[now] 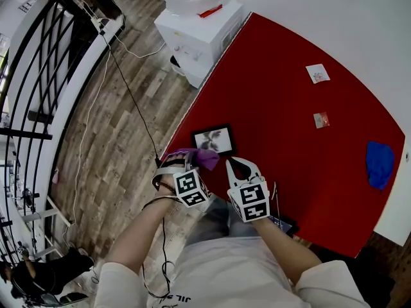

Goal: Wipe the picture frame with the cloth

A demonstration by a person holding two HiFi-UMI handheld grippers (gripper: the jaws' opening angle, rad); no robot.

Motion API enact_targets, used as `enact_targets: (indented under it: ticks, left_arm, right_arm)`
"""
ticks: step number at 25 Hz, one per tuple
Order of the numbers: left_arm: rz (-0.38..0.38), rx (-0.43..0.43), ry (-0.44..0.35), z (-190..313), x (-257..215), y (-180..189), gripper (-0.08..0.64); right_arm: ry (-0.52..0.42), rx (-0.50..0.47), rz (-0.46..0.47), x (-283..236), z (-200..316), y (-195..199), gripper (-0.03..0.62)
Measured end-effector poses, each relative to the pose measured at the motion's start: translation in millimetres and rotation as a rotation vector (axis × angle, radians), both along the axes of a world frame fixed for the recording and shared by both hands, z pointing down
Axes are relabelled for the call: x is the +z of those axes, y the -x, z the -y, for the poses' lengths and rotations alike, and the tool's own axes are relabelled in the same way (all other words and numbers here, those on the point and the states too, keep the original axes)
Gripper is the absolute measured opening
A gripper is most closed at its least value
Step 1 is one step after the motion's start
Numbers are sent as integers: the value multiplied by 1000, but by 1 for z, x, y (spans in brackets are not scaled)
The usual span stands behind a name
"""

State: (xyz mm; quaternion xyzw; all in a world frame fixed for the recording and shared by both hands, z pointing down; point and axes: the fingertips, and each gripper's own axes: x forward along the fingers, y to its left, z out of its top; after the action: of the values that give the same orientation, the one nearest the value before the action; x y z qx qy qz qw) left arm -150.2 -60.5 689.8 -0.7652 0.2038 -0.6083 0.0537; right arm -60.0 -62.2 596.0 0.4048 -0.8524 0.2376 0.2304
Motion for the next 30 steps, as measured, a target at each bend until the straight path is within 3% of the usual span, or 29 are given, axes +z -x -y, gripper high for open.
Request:
enact_targets:
  ticks: [5,11,14,18,23,30]
  left_arm:
    - [26,-23,-25,51,-10,3,63]
    - [72,-11,33,91,-10,-2,63]
    - [66,7,52,83,-7,-10,63]
    - [43,54,71,36,-7,-25,63]
    - [73,123,64,-7,-5,-34,63]
    - [56,67,46,31,-13,-33,63]
  right_arm:
    - [2,11,3,-3,-2,-3,5]
    - [12,33,3,-2,-6,-11,5]
    - [18,49,5,0,-5,-19,5]
    - [22,62,9,4,1,-24,5]
    - [13,54,14,3,7,-23,5]
    - [23,48,10,5,1,-26,5]
